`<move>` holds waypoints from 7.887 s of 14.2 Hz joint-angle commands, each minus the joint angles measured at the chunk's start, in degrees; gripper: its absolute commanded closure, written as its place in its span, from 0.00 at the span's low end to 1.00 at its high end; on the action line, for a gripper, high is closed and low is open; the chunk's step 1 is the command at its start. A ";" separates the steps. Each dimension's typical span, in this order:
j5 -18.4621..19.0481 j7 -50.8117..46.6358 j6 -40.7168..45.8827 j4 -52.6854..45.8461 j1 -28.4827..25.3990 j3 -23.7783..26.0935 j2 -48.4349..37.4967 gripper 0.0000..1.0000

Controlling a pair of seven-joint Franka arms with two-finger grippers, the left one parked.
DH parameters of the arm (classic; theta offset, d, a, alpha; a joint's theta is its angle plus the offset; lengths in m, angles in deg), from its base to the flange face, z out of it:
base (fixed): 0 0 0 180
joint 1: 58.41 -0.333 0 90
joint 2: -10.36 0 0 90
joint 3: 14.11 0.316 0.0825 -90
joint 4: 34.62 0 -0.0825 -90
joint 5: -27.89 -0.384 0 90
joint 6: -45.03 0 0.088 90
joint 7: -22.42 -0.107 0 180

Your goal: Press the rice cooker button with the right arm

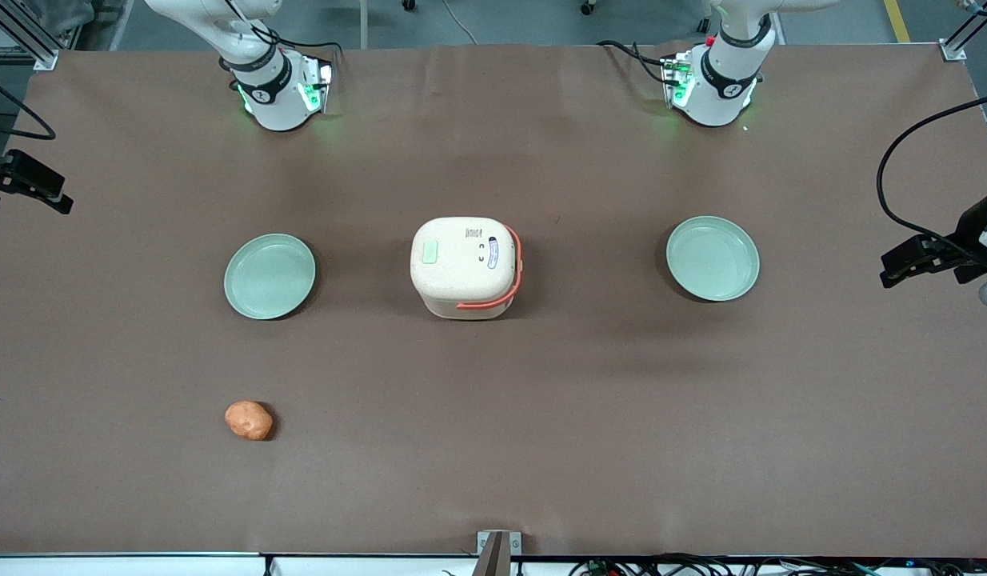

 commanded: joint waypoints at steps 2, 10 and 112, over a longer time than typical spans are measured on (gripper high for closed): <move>0.23 -0.40 0.24 1.82 1.26 0.92 -2.22 0.00; -2.74 -1.45 1.21 1.99 -7.77 1.28 1.20 0.97; -3.99 -31.26 -3.01 -1.96 -20.21 0.66 7.98 0.07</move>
